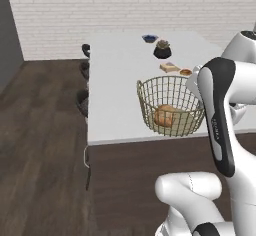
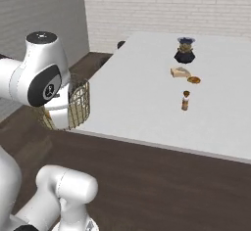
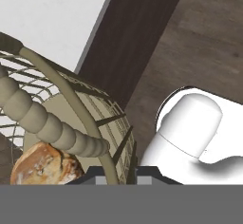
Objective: Open the cabinet, pick up the bread from the cabinet and place it in the basket. Then move the basket to the dining counter.
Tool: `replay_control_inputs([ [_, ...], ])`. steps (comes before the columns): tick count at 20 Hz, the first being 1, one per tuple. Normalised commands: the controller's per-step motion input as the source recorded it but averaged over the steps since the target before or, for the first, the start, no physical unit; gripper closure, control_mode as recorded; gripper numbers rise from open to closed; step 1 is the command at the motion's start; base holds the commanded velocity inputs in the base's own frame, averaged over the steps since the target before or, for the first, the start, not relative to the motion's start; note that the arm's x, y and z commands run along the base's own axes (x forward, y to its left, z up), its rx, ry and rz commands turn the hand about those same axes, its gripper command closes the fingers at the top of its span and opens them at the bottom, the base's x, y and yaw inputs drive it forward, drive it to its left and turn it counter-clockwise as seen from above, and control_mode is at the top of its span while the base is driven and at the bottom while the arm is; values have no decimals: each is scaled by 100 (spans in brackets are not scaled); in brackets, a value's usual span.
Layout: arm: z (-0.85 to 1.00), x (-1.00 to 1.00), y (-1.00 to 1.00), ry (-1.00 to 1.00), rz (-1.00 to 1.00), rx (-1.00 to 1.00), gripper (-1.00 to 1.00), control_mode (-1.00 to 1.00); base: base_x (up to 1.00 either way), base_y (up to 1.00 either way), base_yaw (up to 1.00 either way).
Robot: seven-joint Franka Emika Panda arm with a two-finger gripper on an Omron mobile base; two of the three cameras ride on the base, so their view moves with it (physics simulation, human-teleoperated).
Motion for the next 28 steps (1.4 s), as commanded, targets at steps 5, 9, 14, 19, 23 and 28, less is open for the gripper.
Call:
replay_control_inputs([
  [5,0,0,0,0,0,0,100,100,29,100,-24],
  [9,0,0,0,0,0,0,100,100,17,93,-12],
  [14,0,0,0,0,0,0,100,100,48,58,-12],
  [19,0,0,0,0,0,0,100,100,36,-6,0],
  [23,0,0,0,0,0,0,100,100,52,-29,0],
  [28,0,0,0,0,0,0,100,100,56,-40,0],
])
